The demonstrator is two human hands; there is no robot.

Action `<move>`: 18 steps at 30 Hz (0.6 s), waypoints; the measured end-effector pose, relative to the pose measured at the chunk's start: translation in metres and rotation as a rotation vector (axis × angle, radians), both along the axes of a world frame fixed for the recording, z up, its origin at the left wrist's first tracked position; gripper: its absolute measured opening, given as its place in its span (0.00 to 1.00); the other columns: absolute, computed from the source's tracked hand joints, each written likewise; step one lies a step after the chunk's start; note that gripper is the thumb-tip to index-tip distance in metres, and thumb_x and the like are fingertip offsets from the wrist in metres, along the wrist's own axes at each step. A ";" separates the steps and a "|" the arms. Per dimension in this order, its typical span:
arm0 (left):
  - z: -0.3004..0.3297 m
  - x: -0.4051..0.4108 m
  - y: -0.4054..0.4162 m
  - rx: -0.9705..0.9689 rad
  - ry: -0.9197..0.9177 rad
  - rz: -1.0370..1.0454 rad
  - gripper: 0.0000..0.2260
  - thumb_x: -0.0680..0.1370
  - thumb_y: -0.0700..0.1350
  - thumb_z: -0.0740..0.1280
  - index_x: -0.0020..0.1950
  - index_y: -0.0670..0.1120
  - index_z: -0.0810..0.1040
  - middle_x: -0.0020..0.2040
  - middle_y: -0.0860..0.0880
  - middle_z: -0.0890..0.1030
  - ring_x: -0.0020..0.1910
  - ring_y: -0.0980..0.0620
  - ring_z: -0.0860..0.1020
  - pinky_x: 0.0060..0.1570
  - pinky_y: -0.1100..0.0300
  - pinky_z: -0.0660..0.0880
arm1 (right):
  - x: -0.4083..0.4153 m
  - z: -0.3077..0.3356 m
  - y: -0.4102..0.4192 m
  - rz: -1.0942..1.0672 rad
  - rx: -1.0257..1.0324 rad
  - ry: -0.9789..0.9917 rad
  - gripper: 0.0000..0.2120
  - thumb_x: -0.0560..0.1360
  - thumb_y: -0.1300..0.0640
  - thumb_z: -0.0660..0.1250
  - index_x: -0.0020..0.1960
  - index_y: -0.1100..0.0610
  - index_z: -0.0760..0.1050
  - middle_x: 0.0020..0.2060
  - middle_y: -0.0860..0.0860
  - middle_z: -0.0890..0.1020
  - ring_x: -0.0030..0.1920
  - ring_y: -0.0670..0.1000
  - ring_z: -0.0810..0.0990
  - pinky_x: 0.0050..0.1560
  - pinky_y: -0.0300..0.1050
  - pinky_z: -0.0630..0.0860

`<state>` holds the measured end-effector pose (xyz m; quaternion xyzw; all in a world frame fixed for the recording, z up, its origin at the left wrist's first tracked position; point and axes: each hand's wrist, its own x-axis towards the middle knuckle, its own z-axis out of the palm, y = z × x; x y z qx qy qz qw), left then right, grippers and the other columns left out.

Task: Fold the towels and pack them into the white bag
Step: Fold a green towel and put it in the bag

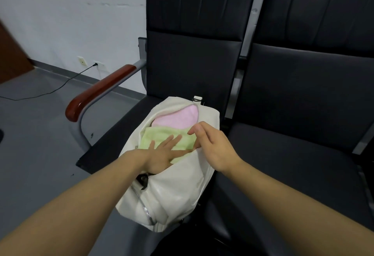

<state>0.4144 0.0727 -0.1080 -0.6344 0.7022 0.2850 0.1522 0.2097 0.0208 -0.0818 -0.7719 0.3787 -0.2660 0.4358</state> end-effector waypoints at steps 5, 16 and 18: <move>-0.006 0.008 0.003 -0.015 0.201 0.099 0.28 0.78 0.69 0.55 0.78 0.72 0.54 0.82 0.60 0.38 0.80 0.57 0.34 0.77 0.39 0.35 | 0.007 -0.002 -0.006 0.057 0.000 0.121 0.23 0.82 0.34 0.48 0.51 0.45 0.77 0.40 0.46 0.84 0.46 0.45 0.81 0.55 0.51 0.77; -0.028 0.022 -0.003 -0.289 0.232 0.439 0.25 0.84 0.64 0.43 0.80 0.67 0.43 0.78 0.61 0.30 0.77 0.58 0.29 0.76 0.49 0.33 | 0.039 -0.041 -0.015 0.244 -0.111 0.558 0.31 0.82 0.35 0.37 0.82 0.44 0.49 0.81 0.42 0.45 0.80 0.43 0.38 0.79 0.53 0.35; -0.044 0.029 0.006 -0.269 0.270 0.478 0.24 0.81 0.70 0.42 0.77 0.74 0.41 0.76 0.67 0.28 0.76 0.61 0.28 0.76 0.42 0.35 | 0.042 -0.052 -0.012 0.259 -0.084 0.619 0.31 0.82 0.35 0.36 0.82 0.44 0.46 0.81 0.42 0.42 0.80 0.43 0.37 0.79 0.53 0.34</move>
